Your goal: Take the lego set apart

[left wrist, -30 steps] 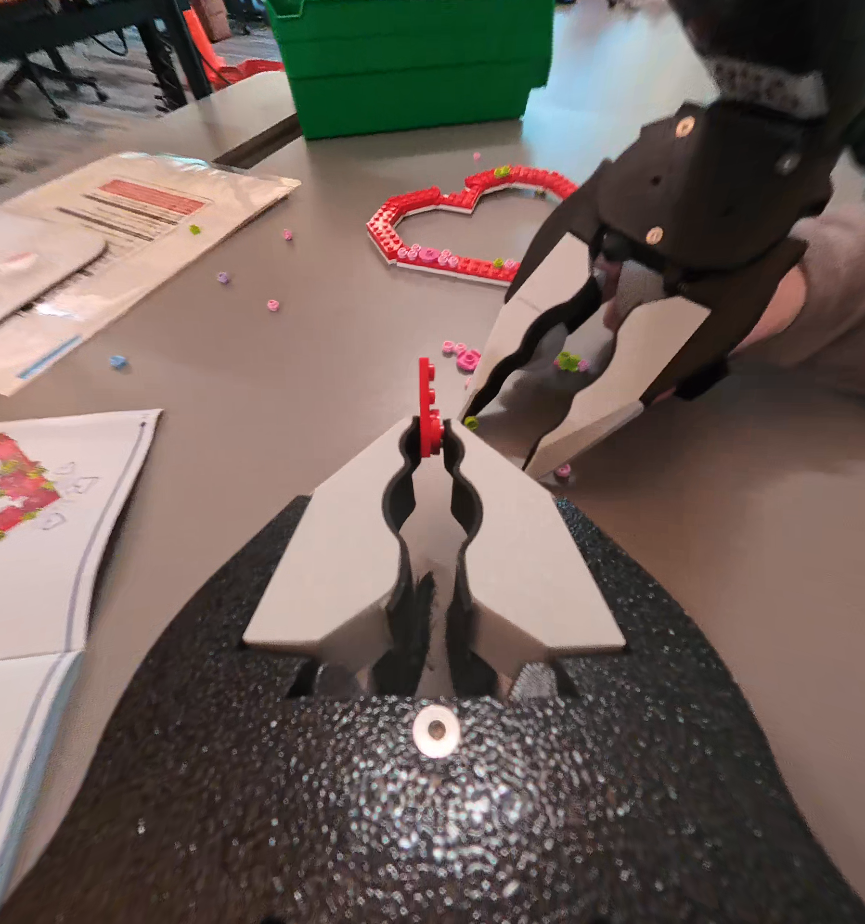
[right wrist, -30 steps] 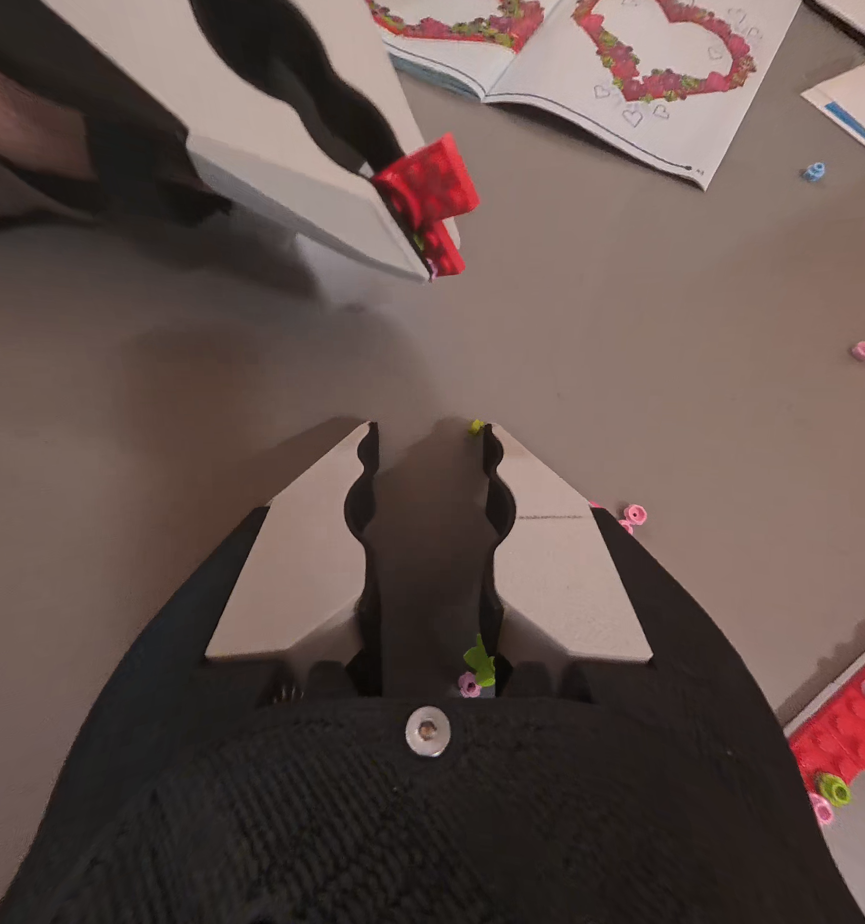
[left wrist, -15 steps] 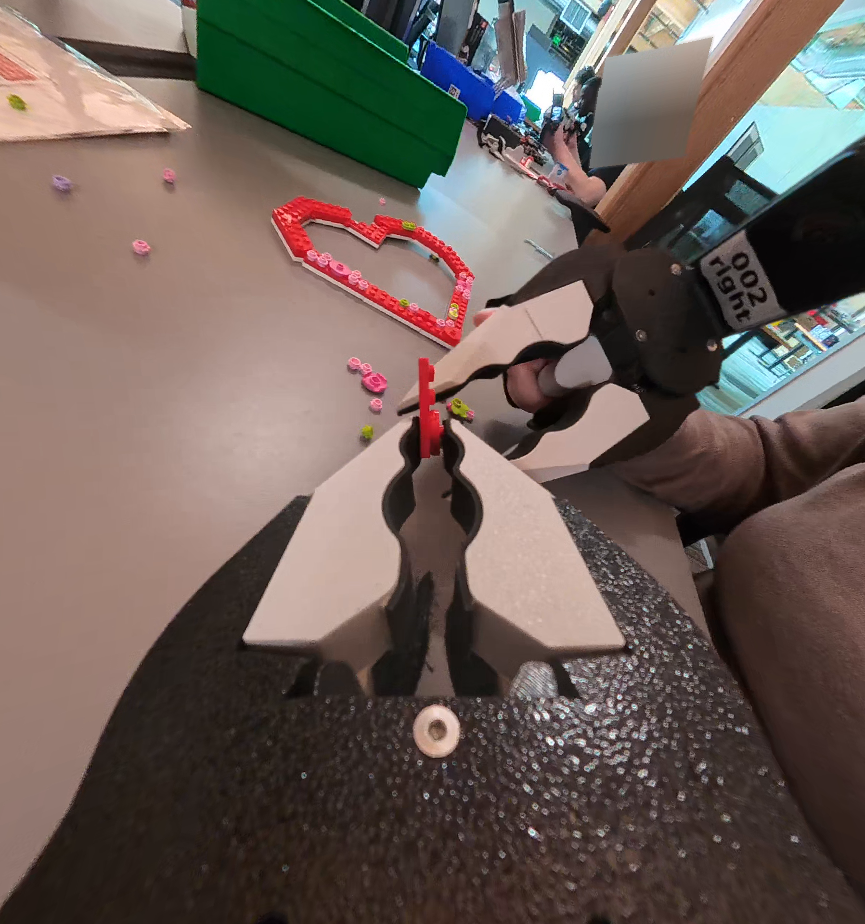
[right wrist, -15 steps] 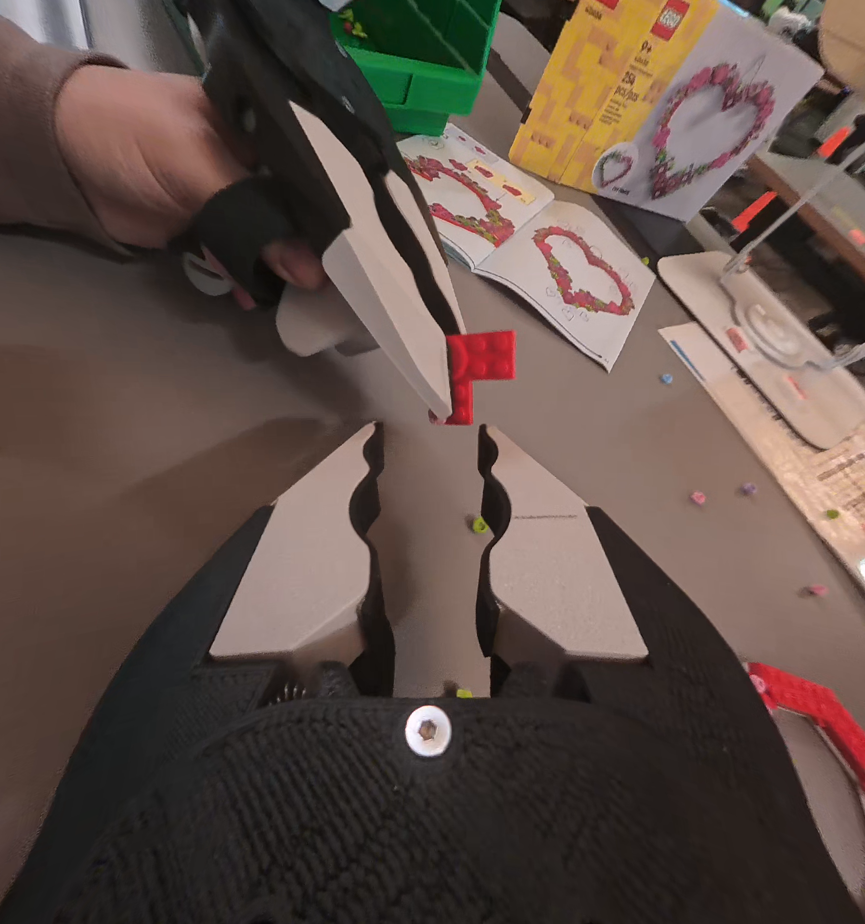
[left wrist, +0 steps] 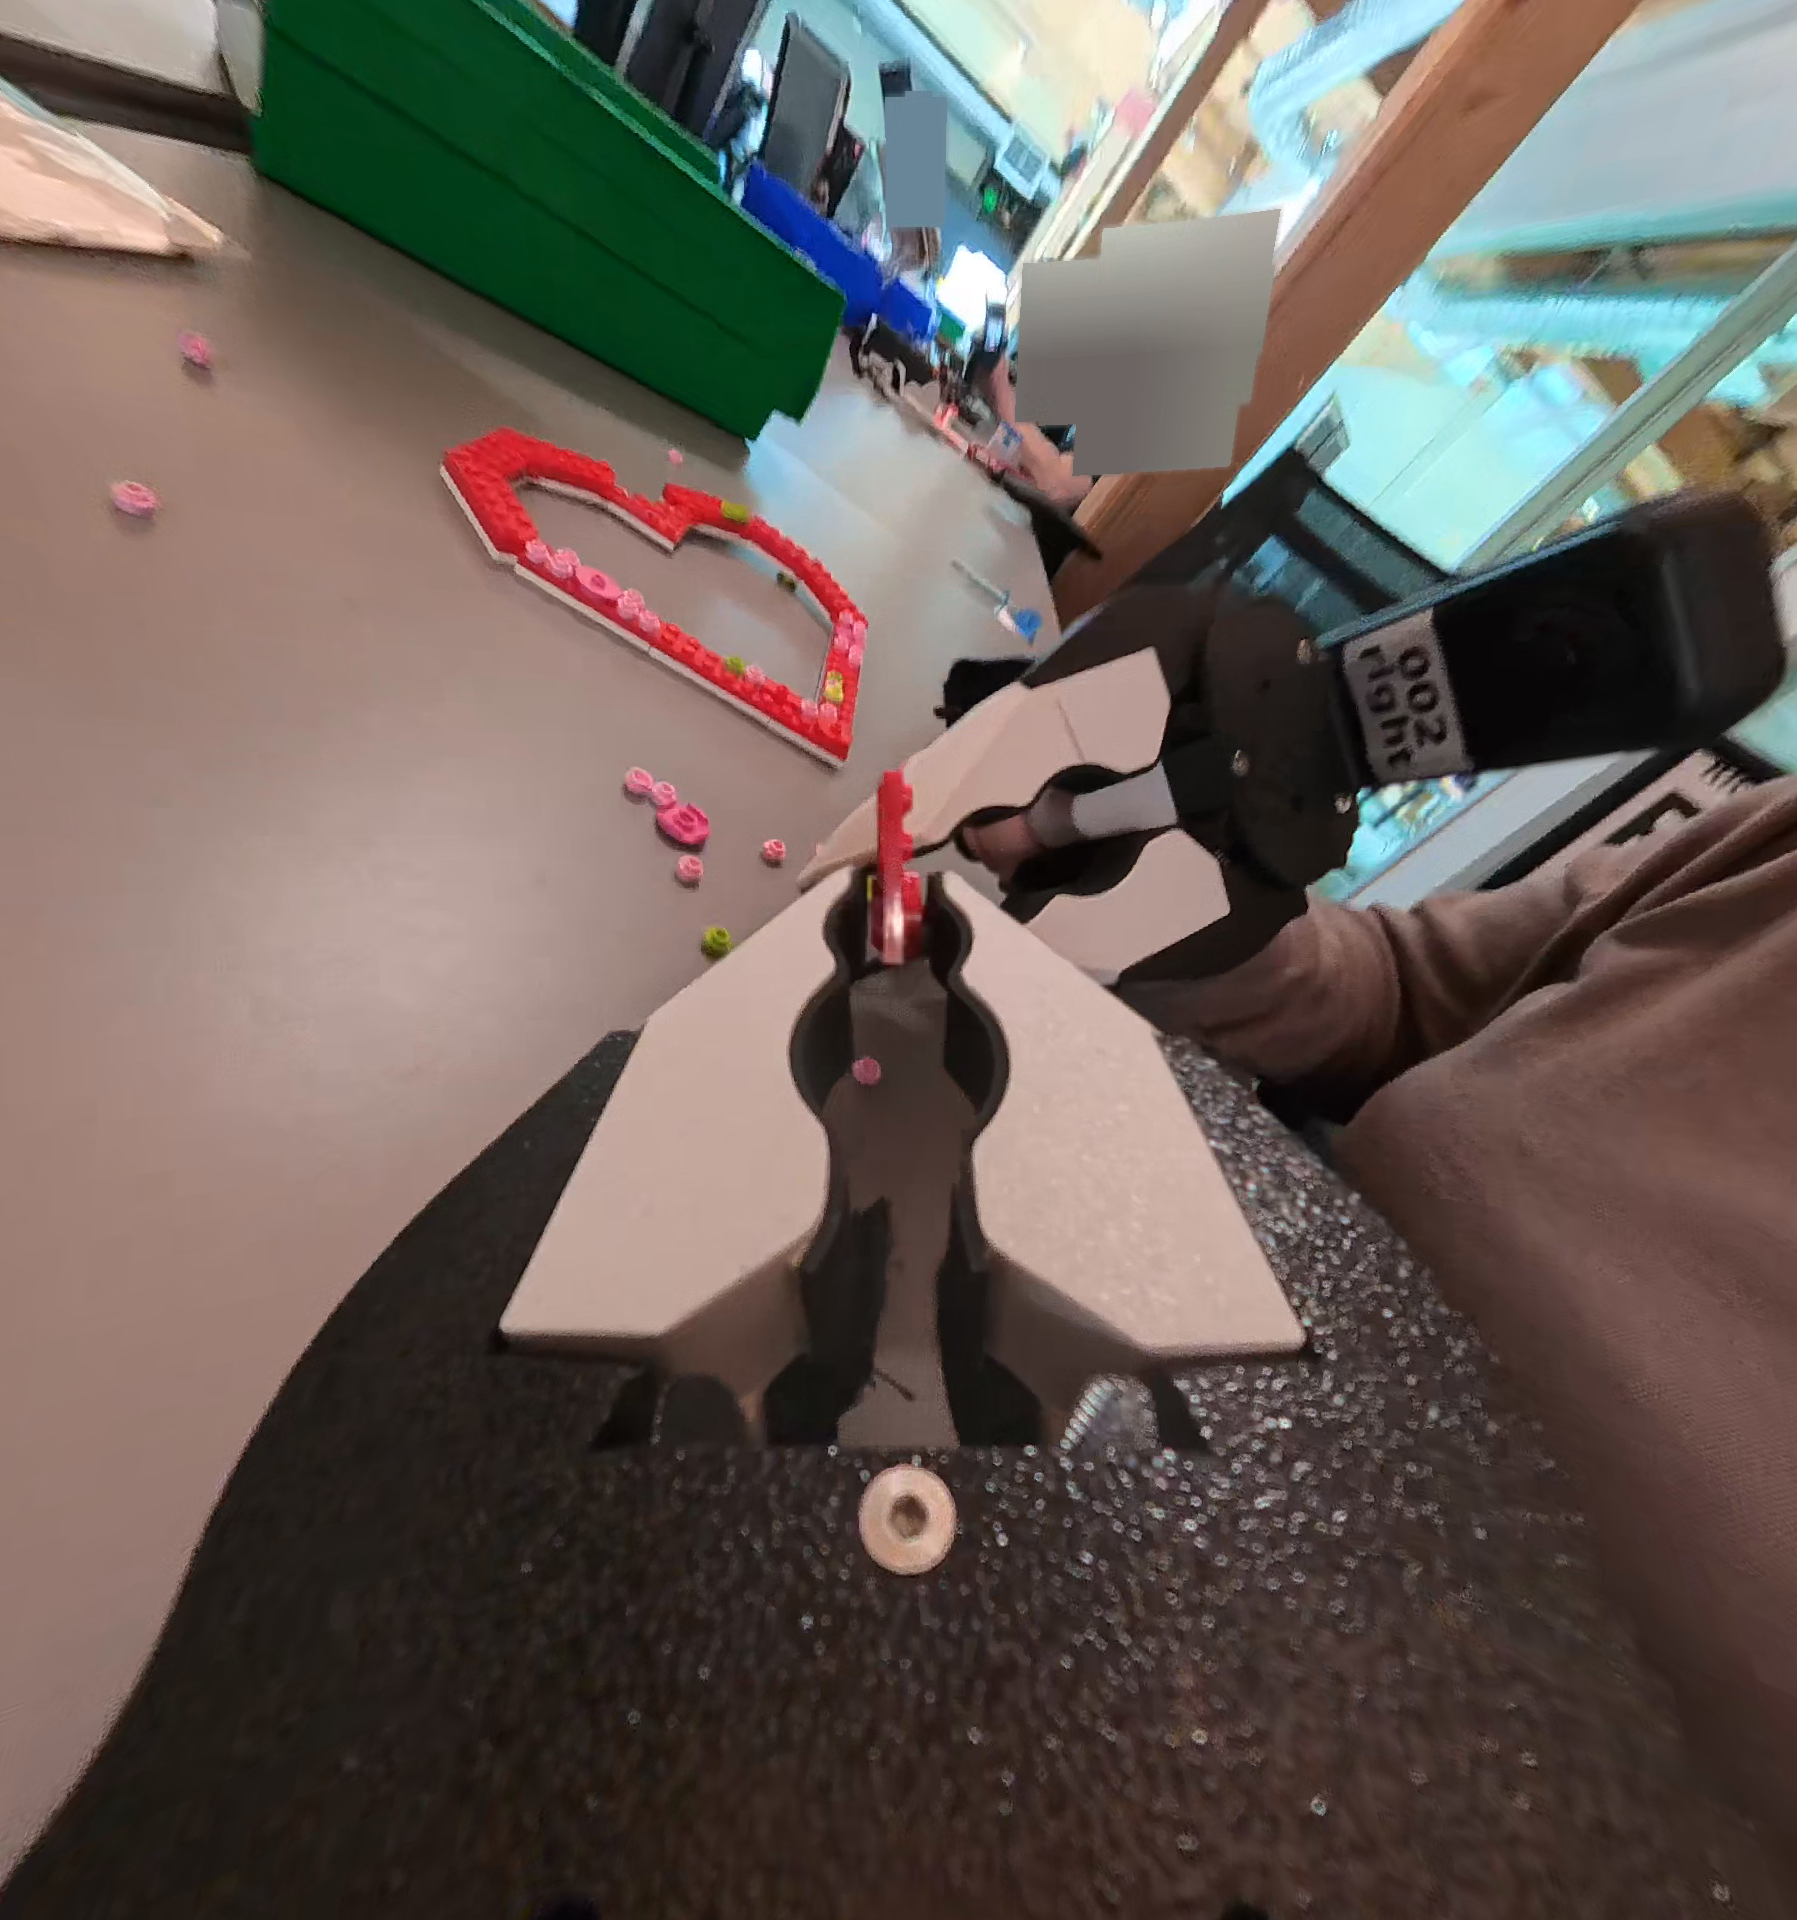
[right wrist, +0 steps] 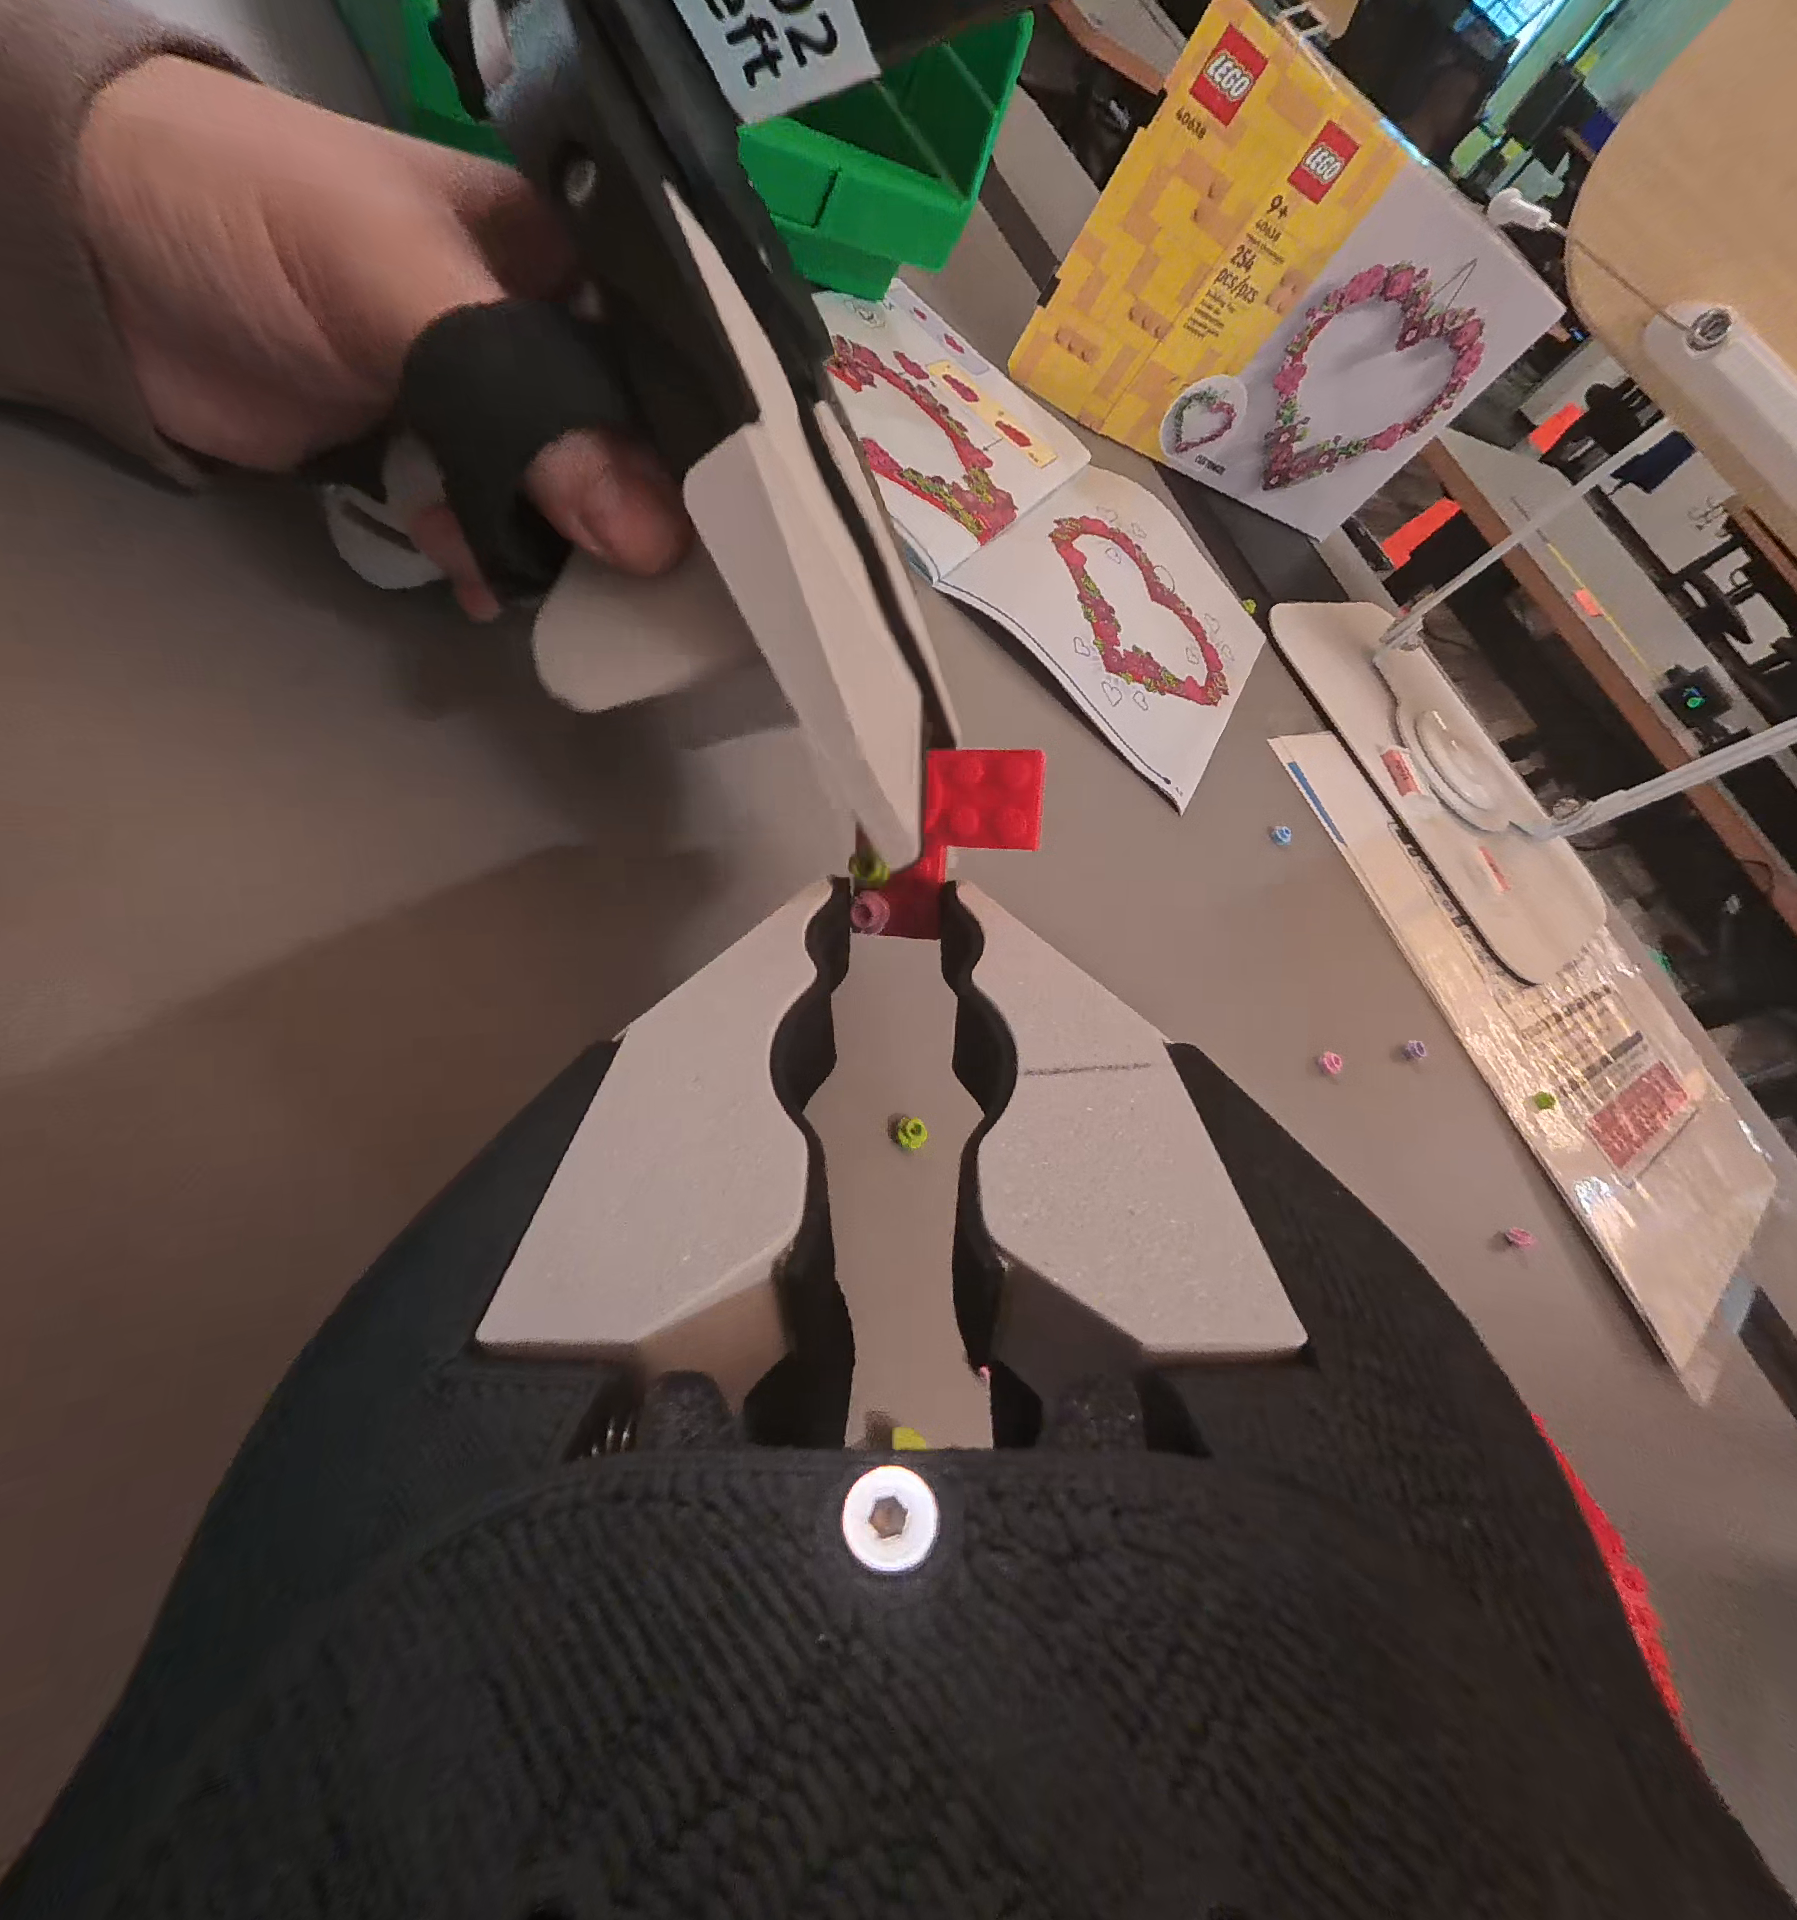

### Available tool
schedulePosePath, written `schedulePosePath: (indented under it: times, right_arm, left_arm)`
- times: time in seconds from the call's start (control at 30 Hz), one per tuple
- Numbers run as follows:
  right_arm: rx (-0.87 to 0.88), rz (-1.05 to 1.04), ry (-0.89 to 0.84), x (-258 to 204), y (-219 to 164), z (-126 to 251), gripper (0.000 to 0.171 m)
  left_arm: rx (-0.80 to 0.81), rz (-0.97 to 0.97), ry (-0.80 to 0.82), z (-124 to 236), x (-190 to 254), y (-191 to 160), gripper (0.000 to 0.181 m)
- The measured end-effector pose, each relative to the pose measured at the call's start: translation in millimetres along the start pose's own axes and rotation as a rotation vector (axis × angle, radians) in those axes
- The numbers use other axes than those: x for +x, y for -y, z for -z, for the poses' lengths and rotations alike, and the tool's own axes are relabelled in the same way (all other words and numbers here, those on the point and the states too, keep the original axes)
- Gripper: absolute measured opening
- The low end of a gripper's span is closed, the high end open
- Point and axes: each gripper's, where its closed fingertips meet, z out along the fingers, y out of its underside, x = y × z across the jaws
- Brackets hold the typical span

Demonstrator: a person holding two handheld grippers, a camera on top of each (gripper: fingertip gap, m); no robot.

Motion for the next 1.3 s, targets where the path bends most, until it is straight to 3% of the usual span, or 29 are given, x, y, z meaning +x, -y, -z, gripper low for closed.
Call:
schedulePosePath:
  times: [0.1, 0.23, 0.67, 1.07, 1.3]
  right_arm:
    - [0.005, 0.001, -0.005, 1.0, 0.9, 0.8, 0.016]
    - [-0.001, 0.027, -0.014, 0.1, 1.3, 0.4, 0.016]
    - [-0.143, 0.096, 0.099, -13.2, -25.9, -1.7, 0.013]
    - [-0.151, -0.052, 0.088, -12.5, -29.2, -12.6, 0.023]
    - [-0.151, -0.069, 0.051, -7.7, -29.5, -14.5, 0.015]
  left_arm:
    - [0.064, 0.038, -0.009, 8.2, -2.4, 10.7, 0.014]
    - [-0.019, 0.040, -0.036, 3.6, 0.7, -1.8, 0.011]
    - [-0.291, -0.385, 0.247, -7.9, -10.2, -29.8, 0.004]
    - [-0.203, -0.146, 0.232, -6.3, -23.1, -28.0, 0.005]
    - [-0.167, -0.093, 0.226, -6.3, -24.4, -24.5, 0.005]
